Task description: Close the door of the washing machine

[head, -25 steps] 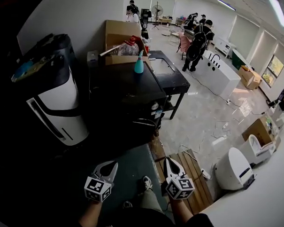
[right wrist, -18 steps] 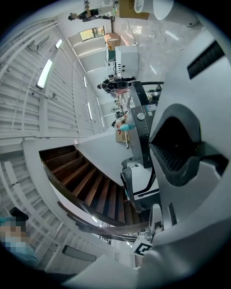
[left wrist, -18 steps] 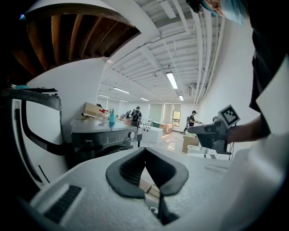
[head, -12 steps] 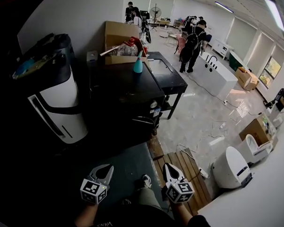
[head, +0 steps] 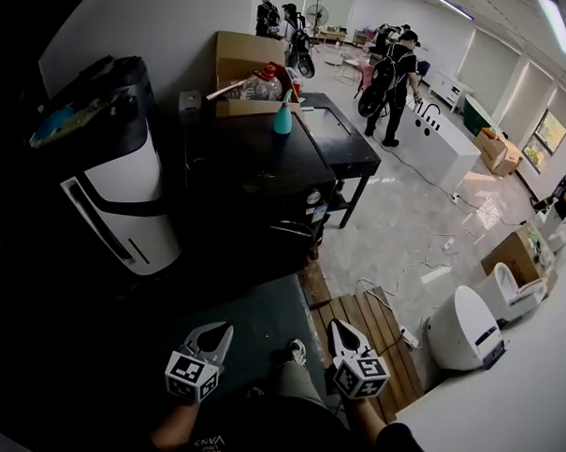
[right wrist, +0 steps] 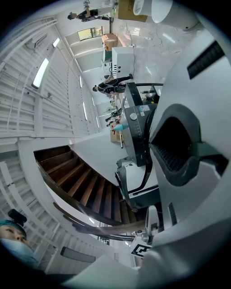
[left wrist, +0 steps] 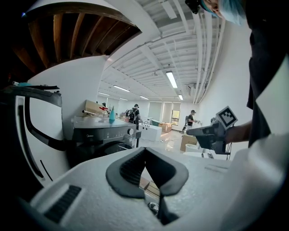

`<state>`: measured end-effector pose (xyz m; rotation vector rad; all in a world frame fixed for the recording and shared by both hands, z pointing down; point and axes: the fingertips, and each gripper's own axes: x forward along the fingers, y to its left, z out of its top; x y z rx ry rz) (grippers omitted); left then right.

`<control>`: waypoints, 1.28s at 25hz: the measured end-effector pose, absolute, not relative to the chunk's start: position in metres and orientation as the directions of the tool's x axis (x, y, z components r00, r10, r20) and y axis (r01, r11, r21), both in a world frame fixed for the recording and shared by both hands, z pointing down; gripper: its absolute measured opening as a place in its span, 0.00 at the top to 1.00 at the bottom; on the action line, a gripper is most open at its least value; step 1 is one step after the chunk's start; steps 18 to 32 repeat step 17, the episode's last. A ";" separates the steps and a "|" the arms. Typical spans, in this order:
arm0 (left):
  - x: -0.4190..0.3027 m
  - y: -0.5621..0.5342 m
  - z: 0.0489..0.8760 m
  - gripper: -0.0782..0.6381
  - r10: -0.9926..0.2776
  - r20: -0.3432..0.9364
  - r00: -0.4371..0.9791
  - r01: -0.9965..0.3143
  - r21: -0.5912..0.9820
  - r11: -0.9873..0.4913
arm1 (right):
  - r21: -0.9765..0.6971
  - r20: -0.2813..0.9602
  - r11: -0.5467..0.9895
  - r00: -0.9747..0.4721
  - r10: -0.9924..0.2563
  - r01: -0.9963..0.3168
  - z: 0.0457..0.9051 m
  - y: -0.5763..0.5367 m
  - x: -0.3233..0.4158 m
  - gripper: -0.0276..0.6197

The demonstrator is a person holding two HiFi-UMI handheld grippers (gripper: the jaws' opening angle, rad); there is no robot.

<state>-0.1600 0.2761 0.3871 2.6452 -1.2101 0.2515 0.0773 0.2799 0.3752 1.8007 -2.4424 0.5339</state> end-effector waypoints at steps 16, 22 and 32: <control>-0.164 0.269 0.391 0.88 -0.734 0.239 0.636 -0.770 0.138 -0.623 | -0.241 0.269 0.224 -0.287 -0.920 -0.944 0.379 0.276 0.084 0.96; -0.164 0.268 0.391 0.88 -0.735 0.239 0.635 -0.771 0.138 -0.622 | -0.241 0.268 0.224 -0.287 -0.920 -0.944 0.378 0.274 0.084 0.96; -0.164 0.268 0.391 0.88 -0.735 0.239 0.635 -0.771 0.138 -0.622 | -0.241 0.268 0.224 -0.287 -0.920 -0.944 0.378 0.274 0.084 0.96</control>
